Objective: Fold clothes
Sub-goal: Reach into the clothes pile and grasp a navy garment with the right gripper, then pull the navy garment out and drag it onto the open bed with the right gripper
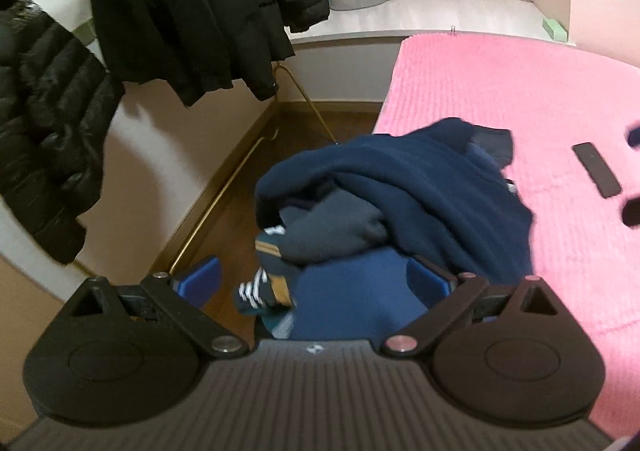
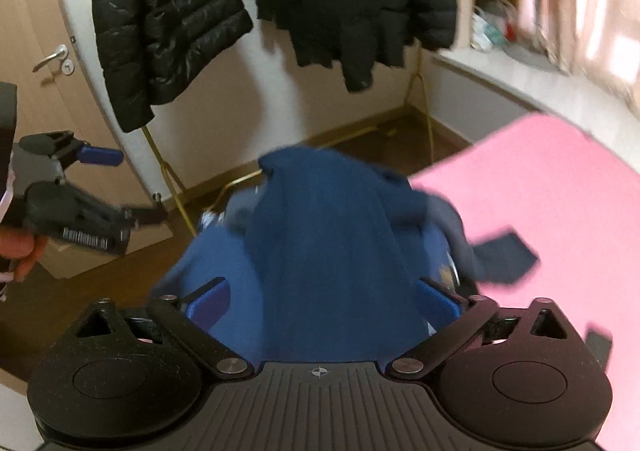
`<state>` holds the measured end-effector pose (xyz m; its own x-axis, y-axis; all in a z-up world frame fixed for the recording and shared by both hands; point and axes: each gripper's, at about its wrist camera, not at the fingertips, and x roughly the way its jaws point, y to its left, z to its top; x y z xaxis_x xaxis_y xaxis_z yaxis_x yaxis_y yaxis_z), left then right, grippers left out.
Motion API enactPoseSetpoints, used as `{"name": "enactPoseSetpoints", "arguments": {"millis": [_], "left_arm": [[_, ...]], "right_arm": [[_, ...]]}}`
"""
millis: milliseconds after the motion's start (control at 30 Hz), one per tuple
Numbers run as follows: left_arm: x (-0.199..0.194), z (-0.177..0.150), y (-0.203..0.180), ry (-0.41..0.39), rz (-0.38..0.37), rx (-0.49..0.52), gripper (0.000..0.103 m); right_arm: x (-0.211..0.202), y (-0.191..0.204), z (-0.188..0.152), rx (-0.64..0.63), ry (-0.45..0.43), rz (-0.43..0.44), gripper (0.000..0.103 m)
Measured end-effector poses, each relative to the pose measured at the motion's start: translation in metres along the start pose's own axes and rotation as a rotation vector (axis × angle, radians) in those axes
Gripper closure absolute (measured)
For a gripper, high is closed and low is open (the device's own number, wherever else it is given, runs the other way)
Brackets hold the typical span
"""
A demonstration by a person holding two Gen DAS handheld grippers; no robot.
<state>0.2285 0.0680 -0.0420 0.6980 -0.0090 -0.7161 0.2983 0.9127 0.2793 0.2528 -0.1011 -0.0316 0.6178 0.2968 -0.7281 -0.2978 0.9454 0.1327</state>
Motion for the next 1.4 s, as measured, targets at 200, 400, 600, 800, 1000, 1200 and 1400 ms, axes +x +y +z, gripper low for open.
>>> {"name": "enactPoseSetpoints", "arguments": {"millis": [200,400,600,800,1000,1200,1400], "left_arm": [[0.062,0.008,0.038,-0.008,-0.044,-0.049,0.004],[0.093,-0.015,0.063,0.034,-0.056,-0.199,0.004],[0.09,-0.034,0.067,0.052,-0.056,-0.207,0.004],[0.067,-0.031,0.06,-0.005,-0.045,-0.177,0.004],[0.017,-0.023,0.027,-0.128,-0.071,-0.096,0.004],[-0.058,-0.031,-0.038,-0.24,-0.13,-0.031,0.004],[-0.146,-0.07,-0.137,-0.269,-0.235,0.049,0.003]], "right_arm": [[0.122,0.002,0.059,-0.051,0.062,0.013,0.02],[0.215,-0.001,0.081,-0.069,0.156,-0.001,0.016],[0.215,-0.02,0.095,0.029,0.137,-0.02,0.085],[0.133,-0.025,0.082,0.066,0.001,-0.001,0.096],[-0.012,-0.025,0.025,0.182,-0.145,-0.005,0.096],[-0.158,-0.038,-0.089,0.291,-0.175,-0.132,0.096],[-0.279,-0.066,-0.242,0.457,-0.122,-0.301,0.096]]}}
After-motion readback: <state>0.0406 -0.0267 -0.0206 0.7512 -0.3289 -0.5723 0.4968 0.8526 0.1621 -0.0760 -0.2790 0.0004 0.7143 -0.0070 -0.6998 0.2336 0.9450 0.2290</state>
